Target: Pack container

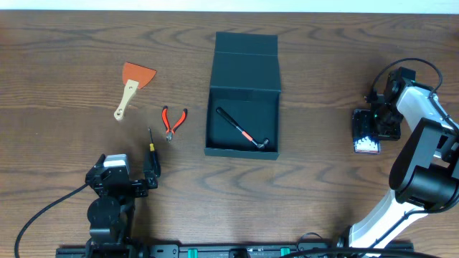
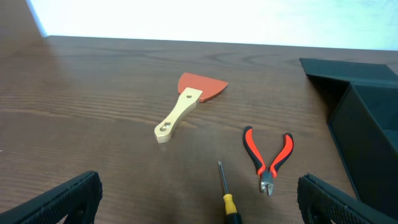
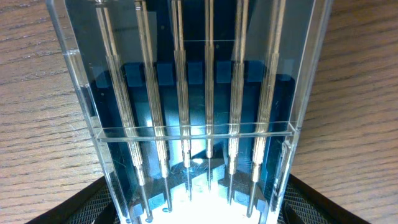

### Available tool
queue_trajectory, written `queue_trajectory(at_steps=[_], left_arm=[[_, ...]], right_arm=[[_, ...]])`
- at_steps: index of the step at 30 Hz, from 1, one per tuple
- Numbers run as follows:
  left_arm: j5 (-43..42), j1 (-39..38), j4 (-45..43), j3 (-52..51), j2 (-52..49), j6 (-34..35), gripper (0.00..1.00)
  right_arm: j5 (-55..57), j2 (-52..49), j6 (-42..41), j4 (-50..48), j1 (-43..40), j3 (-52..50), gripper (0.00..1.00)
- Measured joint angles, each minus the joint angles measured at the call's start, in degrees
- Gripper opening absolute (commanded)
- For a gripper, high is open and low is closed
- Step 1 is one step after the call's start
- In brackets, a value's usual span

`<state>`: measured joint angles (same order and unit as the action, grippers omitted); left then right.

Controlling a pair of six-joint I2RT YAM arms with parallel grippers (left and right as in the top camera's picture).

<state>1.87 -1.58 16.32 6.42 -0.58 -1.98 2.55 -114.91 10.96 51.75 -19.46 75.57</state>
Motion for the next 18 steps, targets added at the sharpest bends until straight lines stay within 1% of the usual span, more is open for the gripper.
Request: queue_trajectory(at_steps=[18], left_arm=[[0.0,0.0,0.0,0.0,0.0,0.0,0.98]], right_arm=[[-0.2,0.0,-1.18,-0.17,0.66,0.0,0.7]])
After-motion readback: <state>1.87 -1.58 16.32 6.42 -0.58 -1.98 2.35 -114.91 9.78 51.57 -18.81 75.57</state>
